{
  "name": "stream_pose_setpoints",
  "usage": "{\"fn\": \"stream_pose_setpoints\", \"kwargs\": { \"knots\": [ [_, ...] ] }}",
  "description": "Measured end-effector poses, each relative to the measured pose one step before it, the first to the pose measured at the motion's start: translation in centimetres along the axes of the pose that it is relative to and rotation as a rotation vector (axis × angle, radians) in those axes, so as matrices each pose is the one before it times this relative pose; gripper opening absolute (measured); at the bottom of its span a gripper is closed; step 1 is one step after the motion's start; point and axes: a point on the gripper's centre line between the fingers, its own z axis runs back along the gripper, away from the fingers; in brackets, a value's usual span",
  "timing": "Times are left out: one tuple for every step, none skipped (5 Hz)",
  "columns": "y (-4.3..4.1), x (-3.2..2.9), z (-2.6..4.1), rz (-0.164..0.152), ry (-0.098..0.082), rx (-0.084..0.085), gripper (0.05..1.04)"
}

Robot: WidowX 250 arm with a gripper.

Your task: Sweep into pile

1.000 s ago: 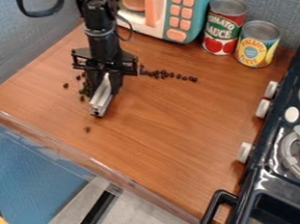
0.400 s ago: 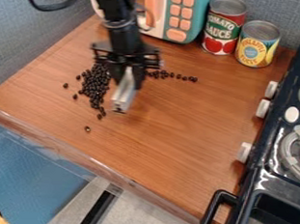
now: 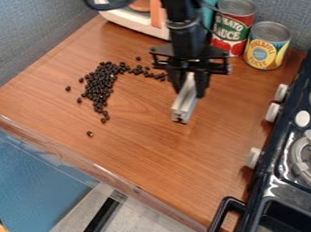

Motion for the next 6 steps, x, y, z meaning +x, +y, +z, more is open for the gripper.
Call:
{"fn": "stream_pose_setpoints", "kwargs": {
  "knots": [
    [-2.36, 1.01, -1.803, 0.0523, -0.0203, 0.0269, 0.378],
    [-0.126, 0.785, -1.142, 0.0398, -0.0187, 0.0435, 0.378],
    [0.41, 0.305, -1.305, 0.0115, 0.008, 0.0226, 0.378],
    [0.447, 0.87, -0.618, 0.0116, -0.0026, 0.0134, 0.378],
    [0.271, 1.07, -0.177, 0.0197, -0.0101, -0.0022, 0.378],
    [0.494, 0.524, 0.01, 0.0127, -0.0026, 0.0087, 0.378]
  ]
}}
